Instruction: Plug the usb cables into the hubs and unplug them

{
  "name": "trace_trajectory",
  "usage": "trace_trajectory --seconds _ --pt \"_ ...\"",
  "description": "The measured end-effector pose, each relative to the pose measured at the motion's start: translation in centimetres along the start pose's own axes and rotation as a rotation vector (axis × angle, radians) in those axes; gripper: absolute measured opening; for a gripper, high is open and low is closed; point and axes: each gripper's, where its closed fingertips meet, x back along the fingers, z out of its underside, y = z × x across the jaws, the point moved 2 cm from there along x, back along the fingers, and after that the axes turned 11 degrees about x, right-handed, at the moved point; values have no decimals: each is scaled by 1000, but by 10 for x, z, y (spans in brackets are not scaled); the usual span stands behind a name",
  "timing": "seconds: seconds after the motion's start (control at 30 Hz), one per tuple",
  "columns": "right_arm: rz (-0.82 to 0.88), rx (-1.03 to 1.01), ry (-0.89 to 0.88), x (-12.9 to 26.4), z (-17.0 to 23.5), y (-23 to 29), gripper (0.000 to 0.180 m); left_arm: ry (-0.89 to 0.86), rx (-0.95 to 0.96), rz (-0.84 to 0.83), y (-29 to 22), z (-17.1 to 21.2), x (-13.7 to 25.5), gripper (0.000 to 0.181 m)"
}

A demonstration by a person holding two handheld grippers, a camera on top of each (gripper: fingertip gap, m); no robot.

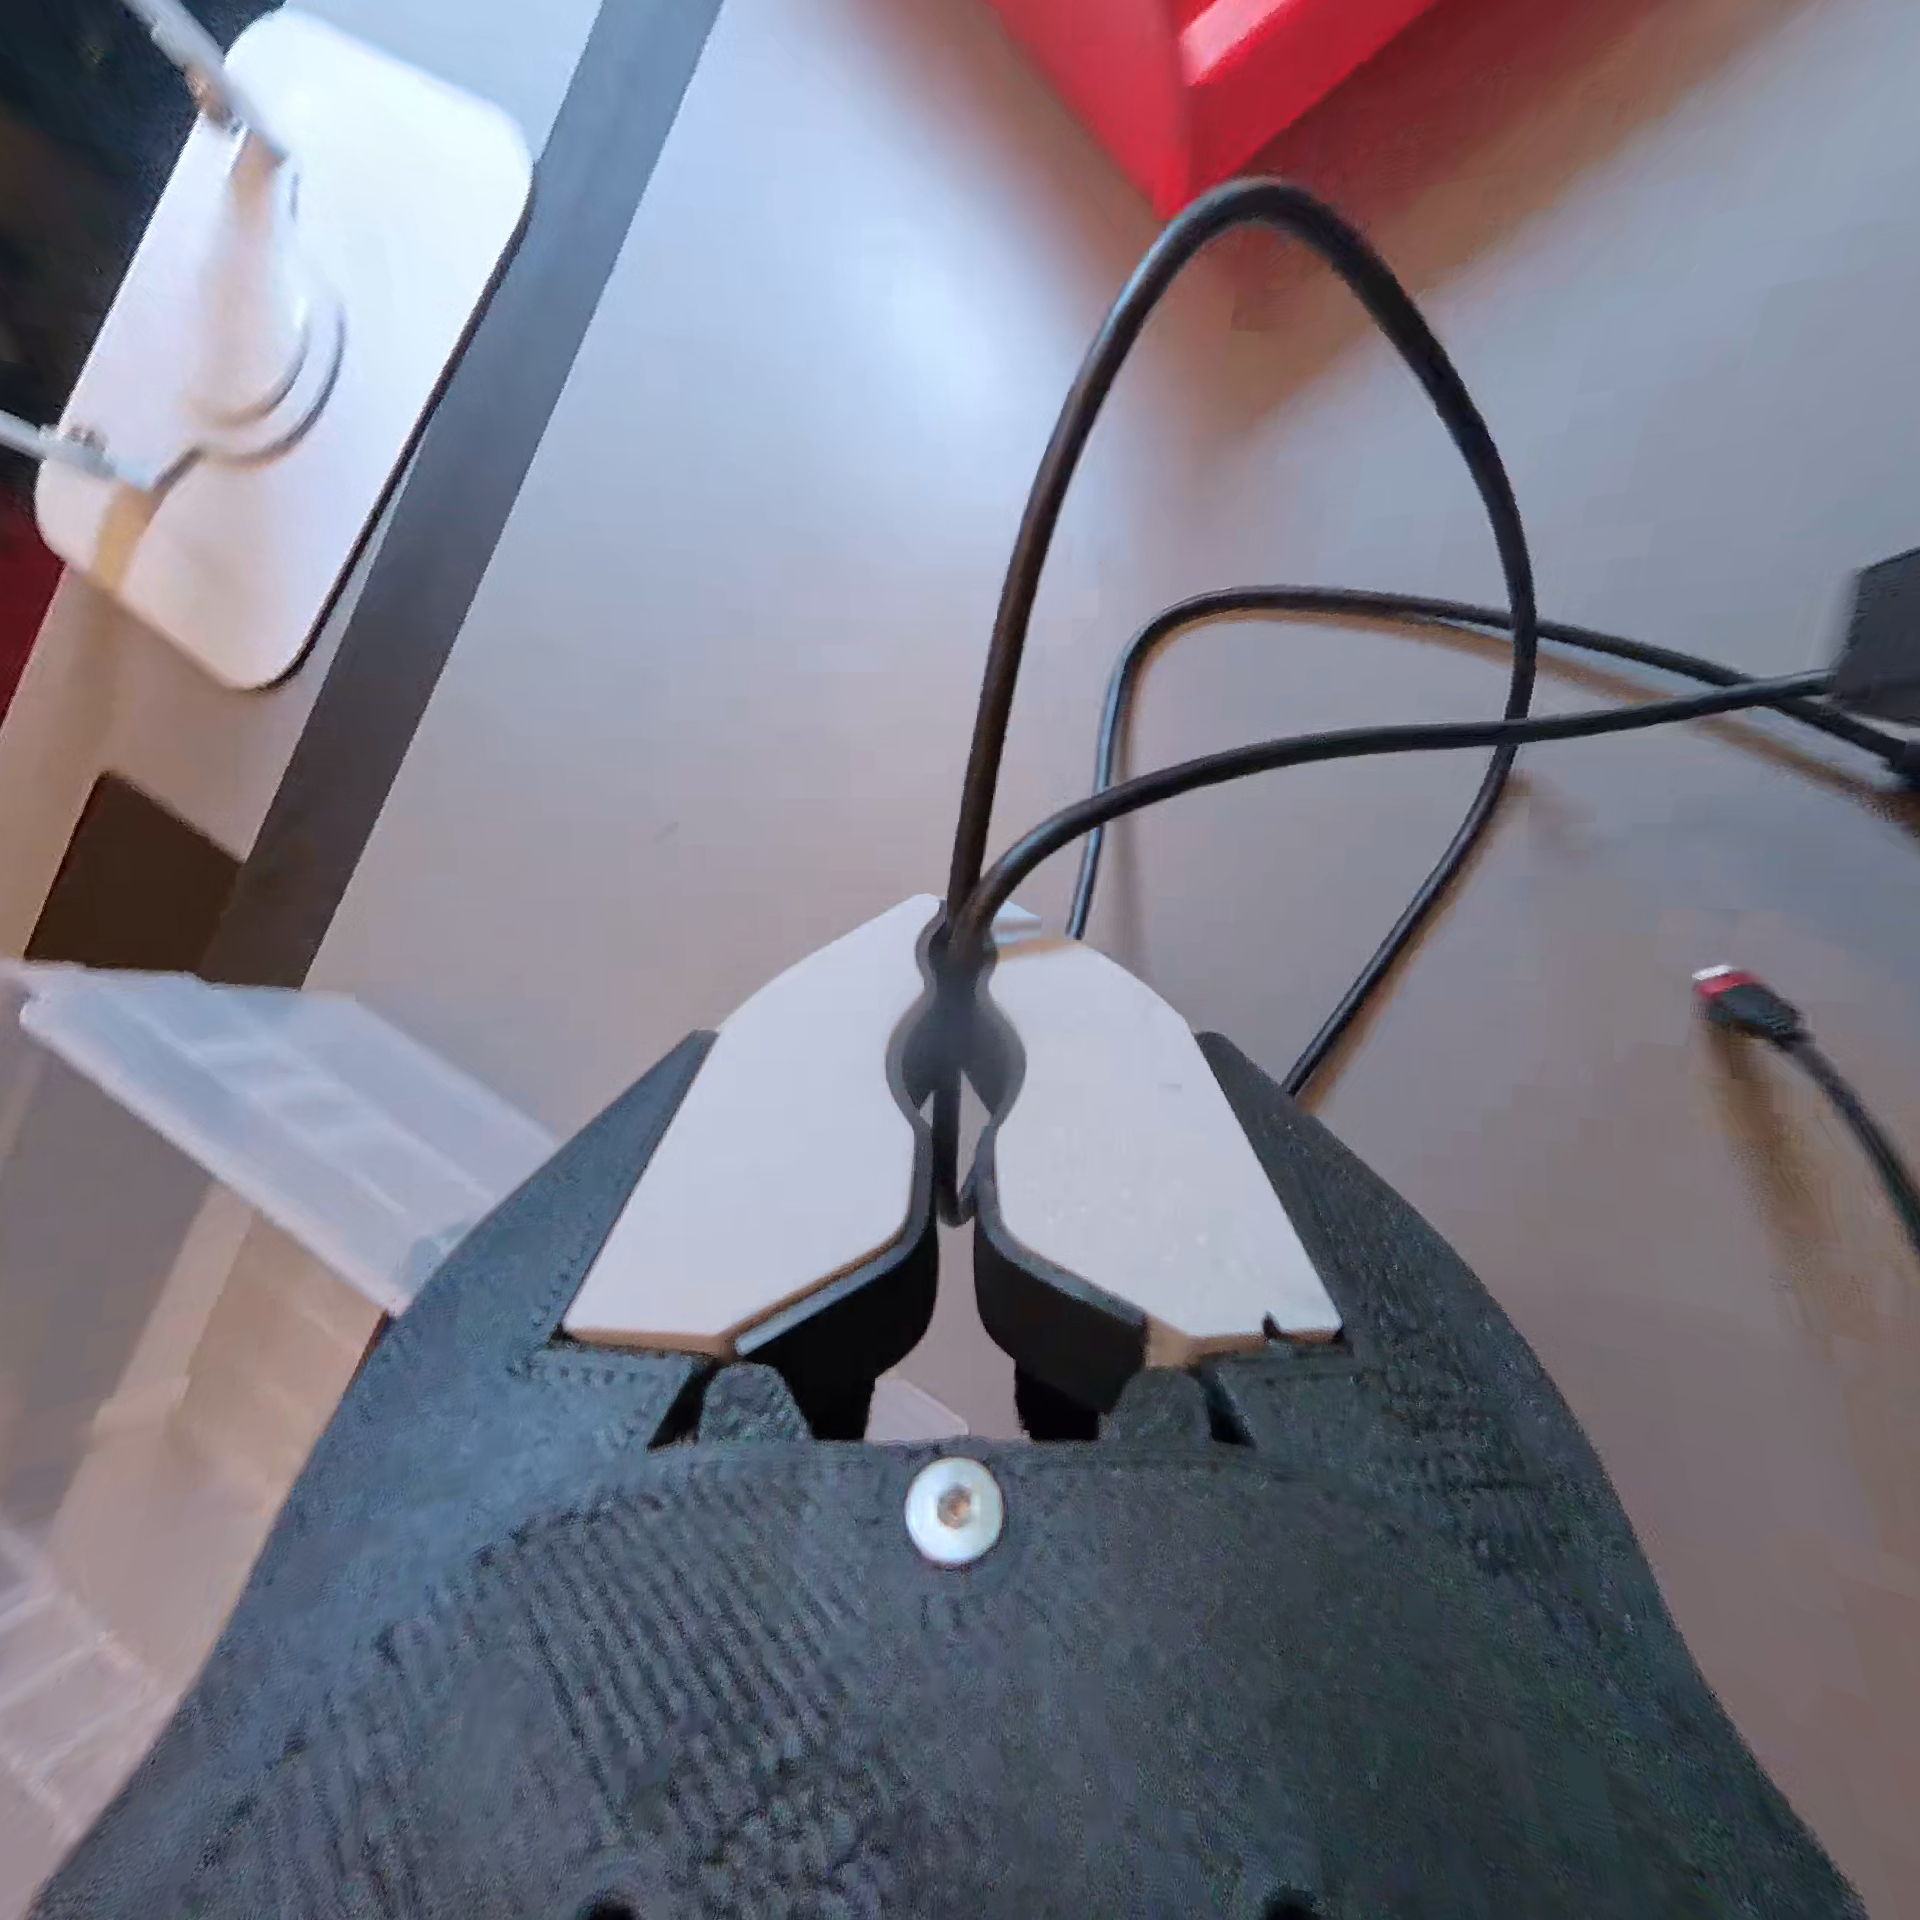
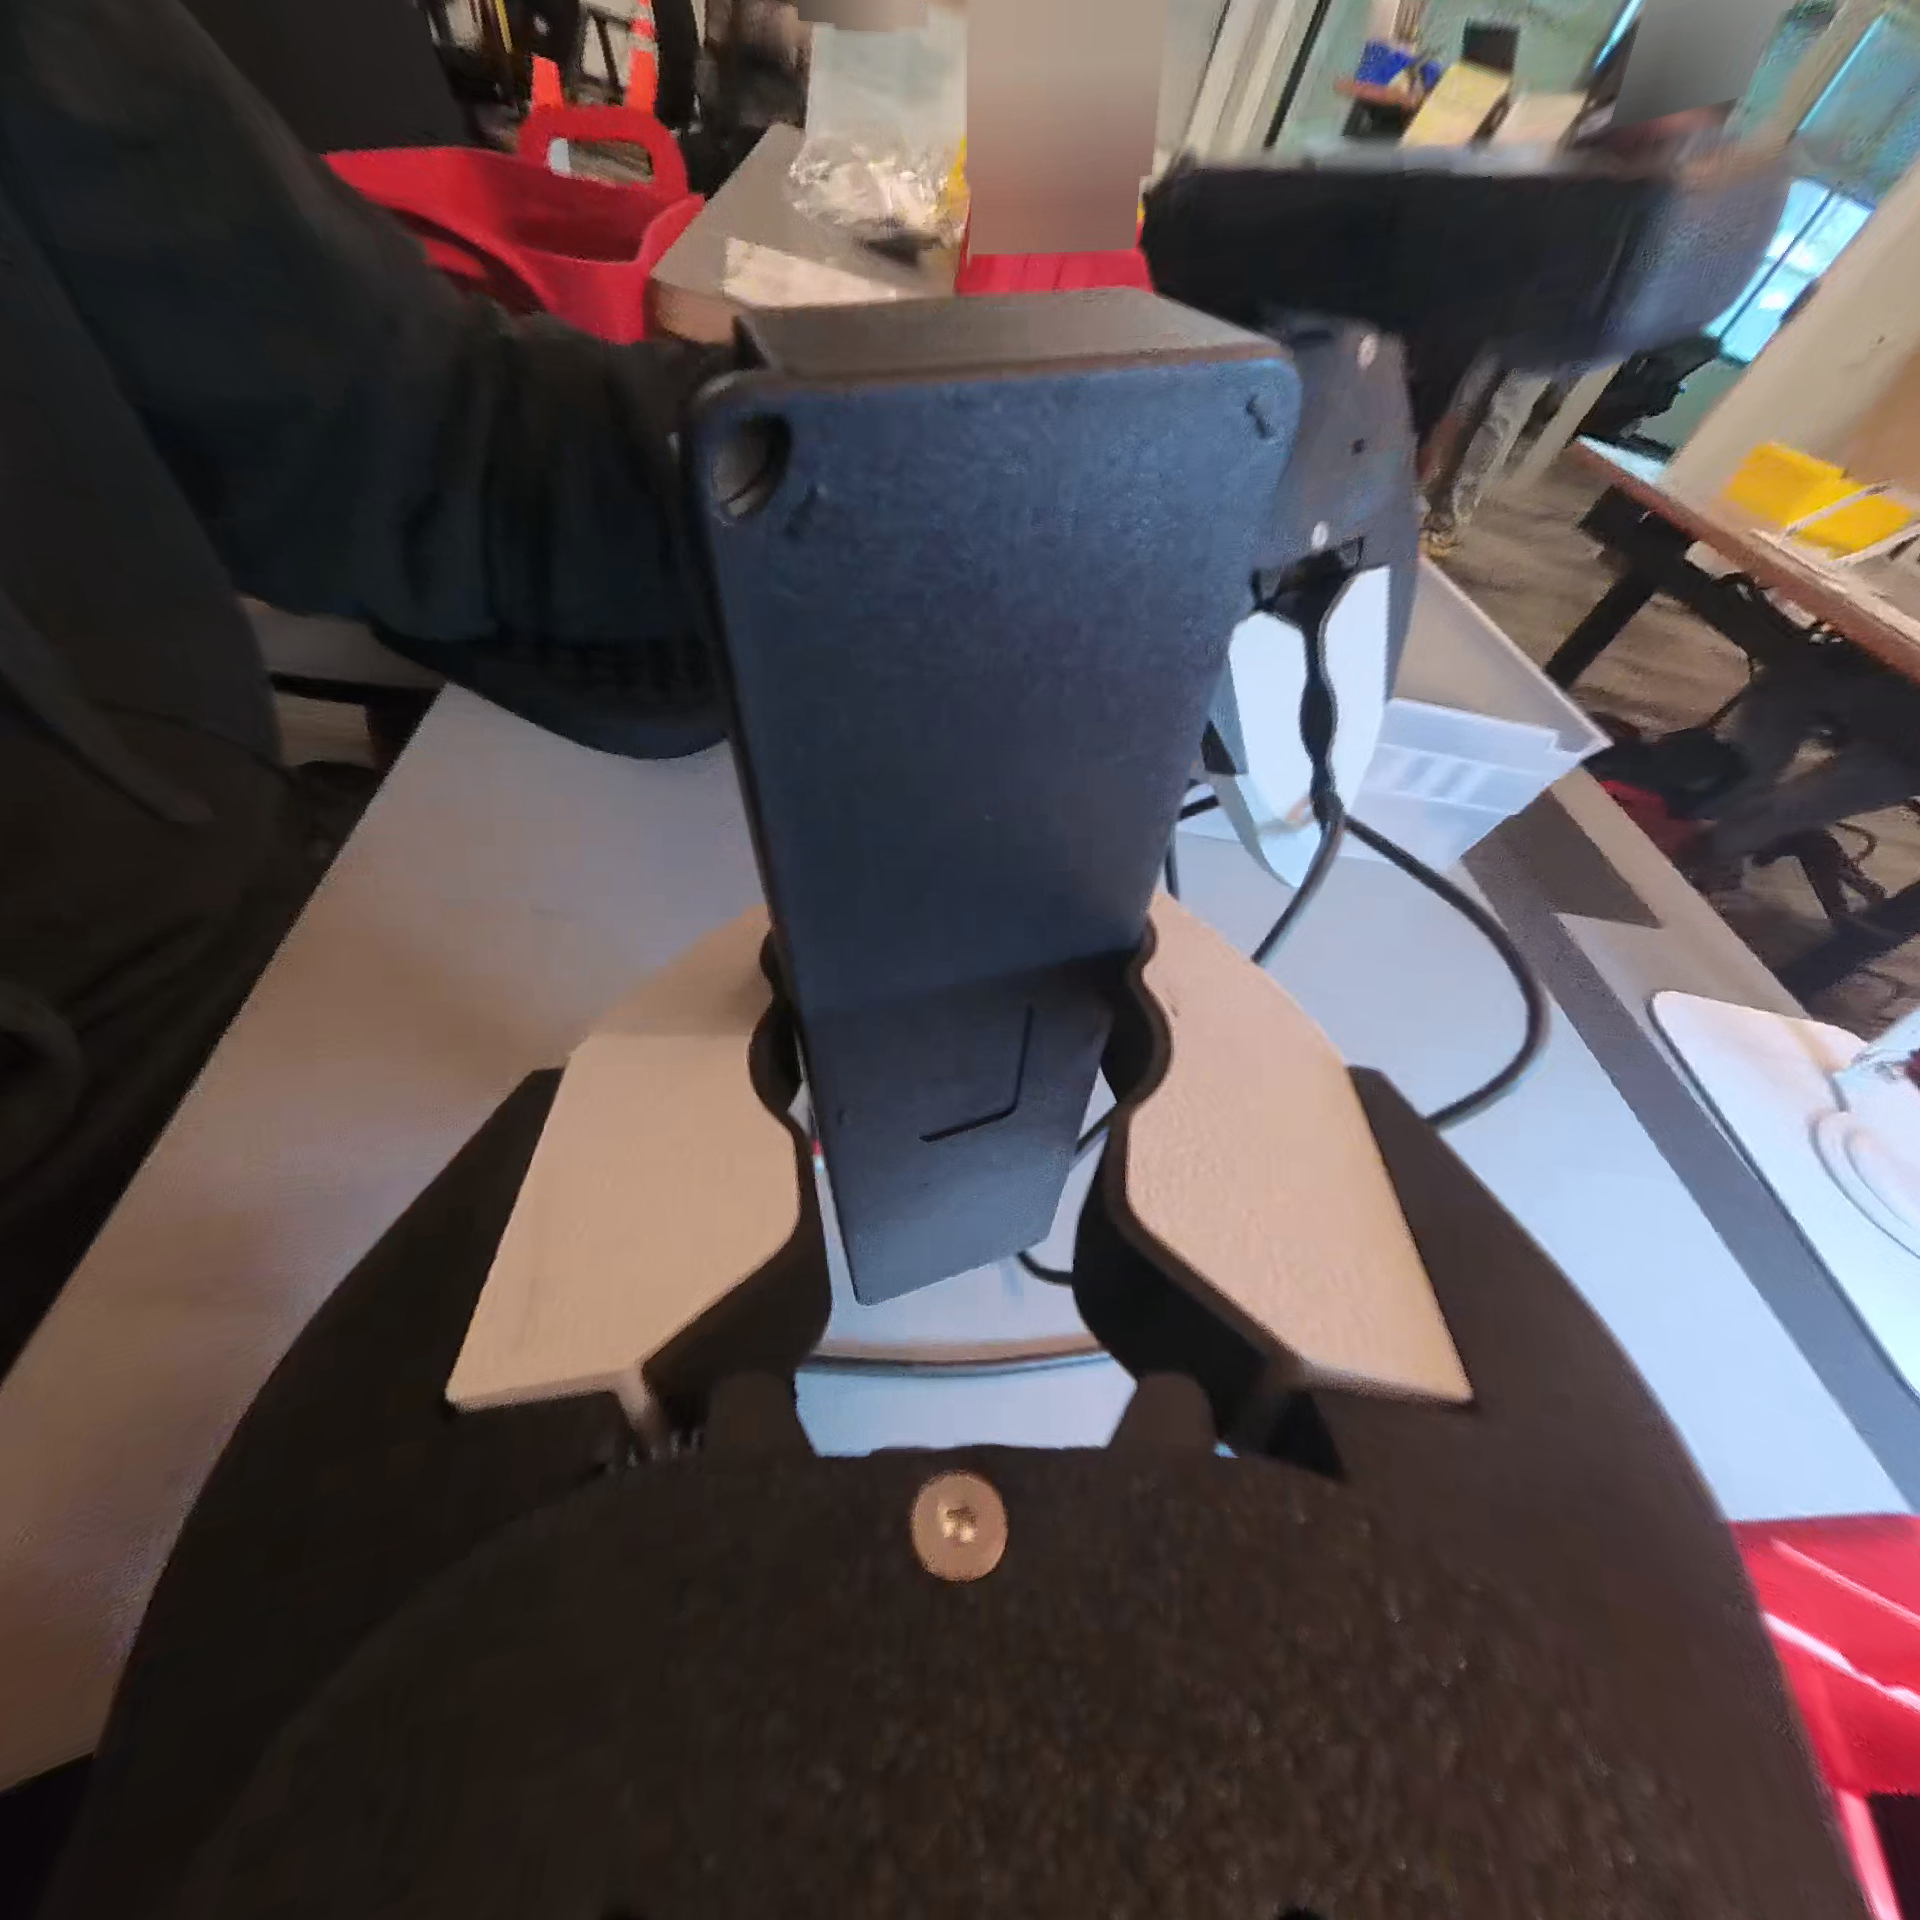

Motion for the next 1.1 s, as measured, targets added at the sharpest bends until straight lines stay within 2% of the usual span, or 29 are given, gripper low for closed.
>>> trace_trajectory --seconds 0.13,0.4,0.6,0.7,0.87,1.1 --pt "-88 -92 -150 13 -15 5 57 68 -50 -82 4 9 -6 0" --pt "-337 -317 -224 1 -19 21 57 60 -304 -53 -42 2 -15 0" --pt "-335 -449 -146 -1 7 10 57 -95 -508 80 -68 -7 7 0" --pt "-311 -458 -85 -3 16 8 57 -101 -543 174 -78 -1 15 0" --pt "-304 -437 2 -8 20 11 57 -170 -540 382 -98 1 30 0" --pt "-224 -403 43 -1 23 2 60 -113 -460 396 -86 7 24 0"
